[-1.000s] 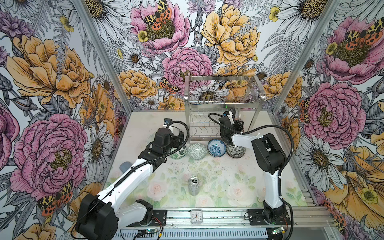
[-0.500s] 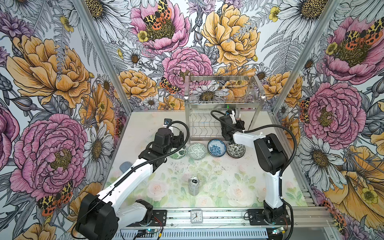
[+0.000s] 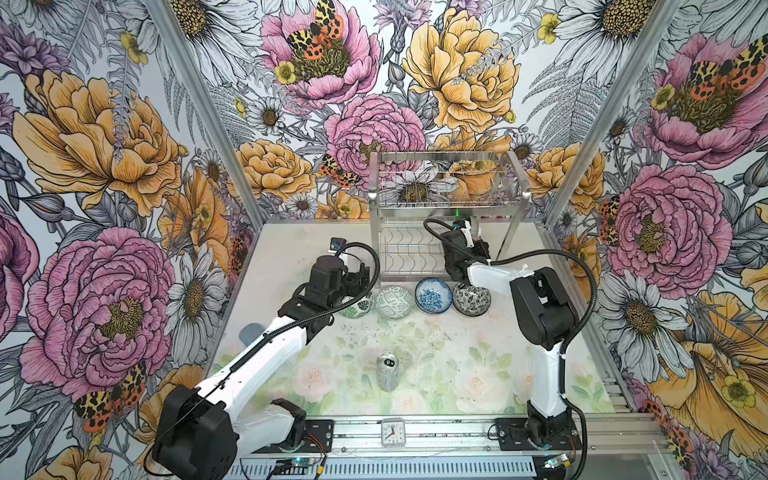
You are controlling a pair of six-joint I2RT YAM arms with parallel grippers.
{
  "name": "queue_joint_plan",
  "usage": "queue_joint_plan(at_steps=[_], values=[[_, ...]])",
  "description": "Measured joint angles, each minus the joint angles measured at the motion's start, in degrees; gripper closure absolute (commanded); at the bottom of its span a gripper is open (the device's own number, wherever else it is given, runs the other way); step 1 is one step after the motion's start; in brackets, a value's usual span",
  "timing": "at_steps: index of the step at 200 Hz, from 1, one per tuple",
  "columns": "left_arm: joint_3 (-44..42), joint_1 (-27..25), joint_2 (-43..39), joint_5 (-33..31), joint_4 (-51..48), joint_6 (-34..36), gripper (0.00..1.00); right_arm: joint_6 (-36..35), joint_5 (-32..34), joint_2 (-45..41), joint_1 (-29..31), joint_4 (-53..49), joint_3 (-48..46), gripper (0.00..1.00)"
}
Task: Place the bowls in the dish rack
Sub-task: 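Lower the pink bowl upright into the rack slots beside the dark bowl, then open the right gripper and draw it back from the rack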
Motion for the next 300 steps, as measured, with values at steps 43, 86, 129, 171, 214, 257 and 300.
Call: queue_joint_plan(at_steps=[43, 86, 129, 171, 214, 257, 300], values=[[0.17, 0.00, 0.66, 0.24, 0.00, 0.00, 0.01, 0.81, -1.66, 0.00, -0.11, -0.66, -0.02, 0.76], [0.17, 0.00, 0.61, 0.26, 0.02, -0.02, 0.01, 1.03, -3.10, 0.00, -0.11, -1.73, -0.33, 0.68], [0.17, 0.00, 0.57, 0.24, -0.07, 0.02, 0.01, 0.50, -4.72, -0.04, -0.02, -2.25, -0.35, 0.53], [0.17, -0.02, -0.07, 0.24, -1.14, 0.07, 0.01, -0.70, -6.88, -1.97, 0.13, -3.26, -0.42, 0.31], [1.27, -0.07, -0.17, 0.26, -3.19, 0.24, 0.01, 0.20, -9.81, -7.78, 0.28, -4.50, -1.07, 0.09], [4.26, -0.55, 1.07, 1.53, -3.85, 0.74, 0.01, 1.11, -16.76, -16.39, 1.70, -6.34, -5.60, 0.00], [6.71, -3.93, 5.22, 2.21, -4.31, 1.73, 0.01, 3.45, -24.68, -25.88, 4.04, -8.39, -12.09, 0.00]])
